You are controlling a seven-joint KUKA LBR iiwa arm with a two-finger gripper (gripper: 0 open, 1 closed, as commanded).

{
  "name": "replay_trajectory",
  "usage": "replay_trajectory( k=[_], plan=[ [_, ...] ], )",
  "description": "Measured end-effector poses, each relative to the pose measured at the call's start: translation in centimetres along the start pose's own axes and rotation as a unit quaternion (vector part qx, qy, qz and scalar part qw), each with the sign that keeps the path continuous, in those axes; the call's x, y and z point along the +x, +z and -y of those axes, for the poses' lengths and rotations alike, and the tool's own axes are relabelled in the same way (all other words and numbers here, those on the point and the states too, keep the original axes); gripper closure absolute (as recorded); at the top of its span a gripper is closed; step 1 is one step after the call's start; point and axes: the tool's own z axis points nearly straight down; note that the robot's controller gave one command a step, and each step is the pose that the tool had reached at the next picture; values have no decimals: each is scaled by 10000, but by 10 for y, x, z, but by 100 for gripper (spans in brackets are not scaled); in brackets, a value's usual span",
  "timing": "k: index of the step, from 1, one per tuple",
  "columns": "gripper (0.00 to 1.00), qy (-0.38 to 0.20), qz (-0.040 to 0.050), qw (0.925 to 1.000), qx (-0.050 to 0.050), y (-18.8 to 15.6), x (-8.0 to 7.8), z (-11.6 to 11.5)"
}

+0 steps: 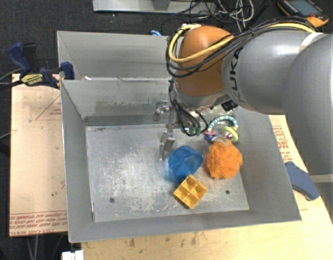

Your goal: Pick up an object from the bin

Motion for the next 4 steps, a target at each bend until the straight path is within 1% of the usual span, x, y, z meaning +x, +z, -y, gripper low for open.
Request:
replay_trajectory(
  k=[1, 2, 3, 4],
  plan=[
    [0, 6, 39, 10000, -3, -5, -2, 0],
    [0, -649, 68, 9979, -9, 6, 12, 14],
    [0, -1793, 32, 9838, 2, 16, 32, 52],
    [100, -2668, 37, 9637, 4, 55, 44, 57]
  ],
)
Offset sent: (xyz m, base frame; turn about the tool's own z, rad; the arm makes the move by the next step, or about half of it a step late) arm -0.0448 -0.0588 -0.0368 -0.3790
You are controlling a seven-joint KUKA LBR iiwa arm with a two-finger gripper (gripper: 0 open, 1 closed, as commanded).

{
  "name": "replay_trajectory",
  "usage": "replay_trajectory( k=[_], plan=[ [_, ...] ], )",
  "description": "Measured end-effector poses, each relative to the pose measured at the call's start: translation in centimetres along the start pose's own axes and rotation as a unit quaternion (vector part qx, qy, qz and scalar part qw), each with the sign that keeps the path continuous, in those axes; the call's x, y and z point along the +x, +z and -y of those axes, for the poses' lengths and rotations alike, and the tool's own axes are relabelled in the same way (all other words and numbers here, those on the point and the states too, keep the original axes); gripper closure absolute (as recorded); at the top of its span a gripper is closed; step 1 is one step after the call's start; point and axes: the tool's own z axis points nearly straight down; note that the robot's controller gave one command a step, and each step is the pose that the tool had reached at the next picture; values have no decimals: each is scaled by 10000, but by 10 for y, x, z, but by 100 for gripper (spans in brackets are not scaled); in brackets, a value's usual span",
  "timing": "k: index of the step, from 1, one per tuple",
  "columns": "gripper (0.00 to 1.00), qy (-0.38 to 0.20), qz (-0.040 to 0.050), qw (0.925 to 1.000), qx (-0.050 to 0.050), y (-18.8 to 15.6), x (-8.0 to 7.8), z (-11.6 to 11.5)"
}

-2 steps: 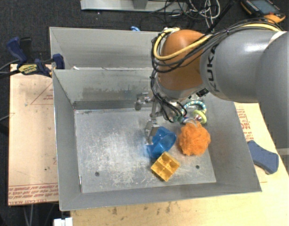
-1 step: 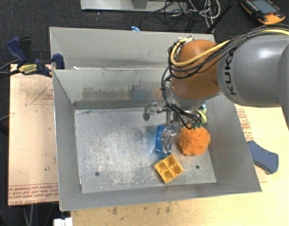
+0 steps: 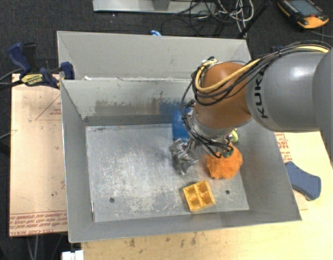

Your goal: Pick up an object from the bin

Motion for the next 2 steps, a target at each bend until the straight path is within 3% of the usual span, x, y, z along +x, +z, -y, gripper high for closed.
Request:
replay_trajectory(
  k=[1, 2],
  plan=[
    [100, 0, -1, 10000, 0, 0, 0, 0],
    [0, 245, 14, 9997, 16, -63, 26, 39]
  ],
)
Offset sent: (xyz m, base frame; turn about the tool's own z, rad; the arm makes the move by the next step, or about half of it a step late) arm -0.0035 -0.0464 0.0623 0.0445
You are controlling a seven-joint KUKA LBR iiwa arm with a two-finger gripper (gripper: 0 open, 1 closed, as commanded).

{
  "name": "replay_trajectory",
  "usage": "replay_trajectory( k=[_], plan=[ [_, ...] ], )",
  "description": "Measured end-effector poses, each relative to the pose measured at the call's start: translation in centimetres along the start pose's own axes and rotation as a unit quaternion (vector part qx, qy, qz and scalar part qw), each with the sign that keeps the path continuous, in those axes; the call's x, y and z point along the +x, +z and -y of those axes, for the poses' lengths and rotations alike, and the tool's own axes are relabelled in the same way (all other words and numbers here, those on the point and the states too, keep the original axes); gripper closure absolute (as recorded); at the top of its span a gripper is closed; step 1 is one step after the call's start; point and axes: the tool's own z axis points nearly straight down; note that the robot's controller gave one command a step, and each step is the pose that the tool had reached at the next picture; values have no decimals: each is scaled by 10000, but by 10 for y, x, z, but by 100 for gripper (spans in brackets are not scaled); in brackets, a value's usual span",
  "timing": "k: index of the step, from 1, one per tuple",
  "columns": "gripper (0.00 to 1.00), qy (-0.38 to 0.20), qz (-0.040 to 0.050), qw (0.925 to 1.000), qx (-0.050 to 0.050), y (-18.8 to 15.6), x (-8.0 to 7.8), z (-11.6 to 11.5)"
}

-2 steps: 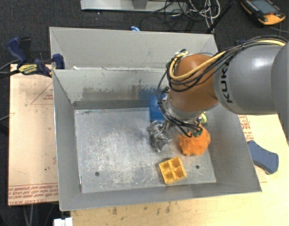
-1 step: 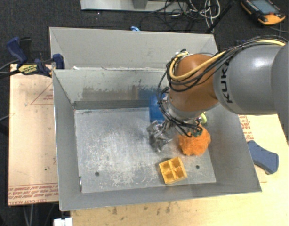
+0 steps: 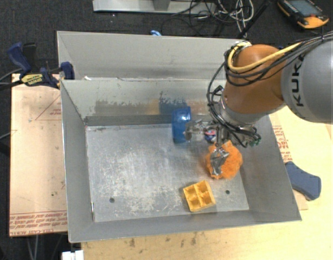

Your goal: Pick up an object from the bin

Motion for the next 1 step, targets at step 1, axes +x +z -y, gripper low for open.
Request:
replay_trajectory(
  k=[1],
  plan=[
    [0, -6, -6, 10000, -9, 1, 0, -1]
  ],
)
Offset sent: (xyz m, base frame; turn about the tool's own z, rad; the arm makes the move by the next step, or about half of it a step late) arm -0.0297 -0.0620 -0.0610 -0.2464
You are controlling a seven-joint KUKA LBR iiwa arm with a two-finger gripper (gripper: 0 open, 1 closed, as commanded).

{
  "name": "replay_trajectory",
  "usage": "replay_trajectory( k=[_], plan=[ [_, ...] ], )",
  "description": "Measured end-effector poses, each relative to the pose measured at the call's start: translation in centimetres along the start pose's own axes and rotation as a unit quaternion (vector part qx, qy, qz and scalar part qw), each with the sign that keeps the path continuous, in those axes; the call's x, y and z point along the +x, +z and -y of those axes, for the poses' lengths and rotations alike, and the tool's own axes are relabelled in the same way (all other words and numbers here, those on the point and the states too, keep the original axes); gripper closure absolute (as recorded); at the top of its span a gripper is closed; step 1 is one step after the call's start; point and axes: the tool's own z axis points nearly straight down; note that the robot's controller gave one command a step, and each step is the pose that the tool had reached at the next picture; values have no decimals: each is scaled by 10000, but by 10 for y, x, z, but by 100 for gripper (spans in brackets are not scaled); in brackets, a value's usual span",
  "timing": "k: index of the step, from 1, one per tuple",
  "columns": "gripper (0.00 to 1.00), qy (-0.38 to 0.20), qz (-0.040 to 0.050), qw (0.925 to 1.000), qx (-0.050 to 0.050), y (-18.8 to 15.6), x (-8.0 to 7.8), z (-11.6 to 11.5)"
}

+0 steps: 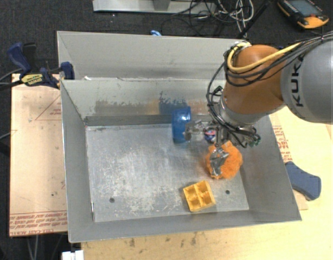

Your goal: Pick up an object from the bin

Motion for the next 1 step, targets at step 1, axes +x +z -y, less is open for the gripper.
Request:
replay_trajectory(
  k=[1],
  plan=[
    [100, -1204, -16, 9927, -12, 61, 56, 41]
  ],
)
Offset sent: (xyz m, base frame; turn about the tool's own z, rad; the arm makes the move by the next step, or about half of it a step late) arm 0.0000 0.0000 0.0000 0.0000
